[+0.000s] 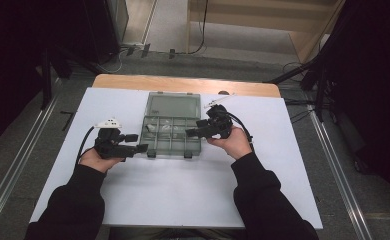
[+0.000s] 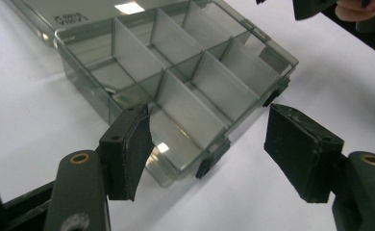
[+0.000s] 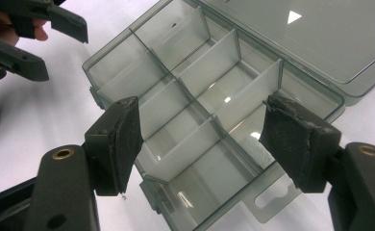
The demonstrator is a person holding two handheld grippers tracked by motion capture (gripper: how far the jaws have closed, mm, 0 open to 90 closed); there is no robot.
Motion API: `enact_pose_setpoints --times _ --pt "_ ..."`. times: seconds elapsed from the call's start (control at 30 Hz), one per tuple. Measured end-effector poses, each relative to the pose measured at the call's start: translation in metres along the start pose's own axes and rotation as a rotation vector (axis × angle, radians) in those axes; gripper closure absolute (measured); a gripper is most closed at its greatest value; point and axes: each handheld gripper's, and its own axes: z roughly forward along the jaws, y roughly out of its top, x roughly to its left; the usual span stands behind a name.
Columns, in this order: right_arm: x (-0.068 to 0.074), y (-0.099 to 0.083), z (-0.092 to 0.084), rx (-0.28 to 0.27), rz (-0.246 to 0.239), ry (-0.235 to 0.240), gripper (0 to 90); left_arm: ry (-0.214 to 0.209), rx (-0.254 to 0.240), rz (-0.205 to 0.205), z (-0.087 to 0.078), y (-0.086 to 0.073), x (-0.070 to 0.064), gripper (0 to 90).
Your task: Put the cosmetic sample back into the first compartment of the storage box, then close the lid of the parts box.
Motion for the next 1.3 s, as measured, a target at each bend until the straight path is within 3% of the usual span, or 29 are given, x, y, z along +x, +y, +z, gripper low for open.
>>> enact_pose_setpoints --times 0.63,0.73,1.07,1.17,1.3 --pt "-0.01 -0.002 -0.004 -0.009 0.051 -0.023 30.4 0.032 0.015 -0.026 0.016 0.018 0.016 32.7" --pt "-0.013 -0.002 -0.005 -0.02 0.057 -0.034 30.5 0.042 -0.004 -0.027 0.017 0.021 0.021 32.7" --pt "-0.023 0.003 -0.004 -0.02 0.065 -0.06 30.5 0.074 0.005 -0.022 0.03 0.032 0.031 32.7" --pt "-0.026 0.005 -0.003 -0.027 0.072 -0.068 30.5 0.077 -0.024 -0.032 0.033 0.032 0.036 32.7" --pt "-0.029 0.006 0.0 -0.033 0.081 -0.073 30.6 0.095 -0.005 -0.029 0.037 0.035 0.04 32.7"
